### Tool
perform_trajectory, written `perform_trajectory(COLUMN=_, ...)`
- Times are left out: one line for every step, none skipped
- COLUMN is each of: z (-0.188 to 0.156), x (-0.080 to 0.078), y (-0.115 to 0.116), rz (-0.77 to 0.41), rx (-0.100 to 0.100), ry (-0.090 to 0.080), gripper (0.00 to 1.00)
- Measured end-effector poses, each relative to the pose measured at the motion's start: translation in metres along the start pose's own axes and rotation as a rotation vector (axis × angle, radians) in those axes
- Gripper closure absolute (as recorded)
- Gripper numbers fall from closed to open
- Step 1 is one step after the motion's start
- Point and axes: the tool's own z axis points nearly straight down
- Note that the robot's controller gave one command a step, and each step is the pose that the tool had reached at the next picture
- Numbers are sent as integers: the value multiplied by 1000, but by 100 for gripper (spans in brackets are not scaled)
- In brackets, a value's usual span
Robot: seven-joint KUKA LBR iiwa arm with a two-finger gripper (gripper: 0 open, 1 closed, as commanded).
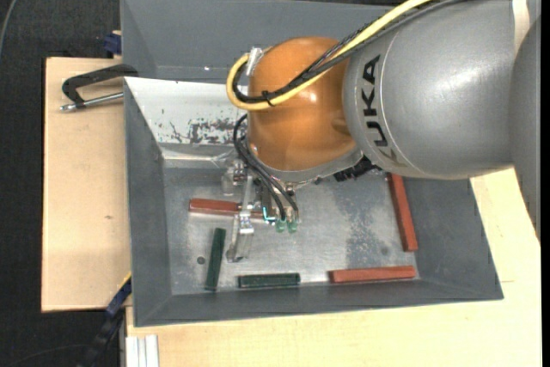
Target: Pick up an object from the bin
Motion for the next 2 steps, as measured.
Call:
perform_trajectory(z=133, x=-7, y=-11, rz=-407, rx=0, ry=2, gripper=0)
perform_trajectory(z=129, x=-8, y=-11, rz=-406, rx=-1, ry=-1, gripper=100)
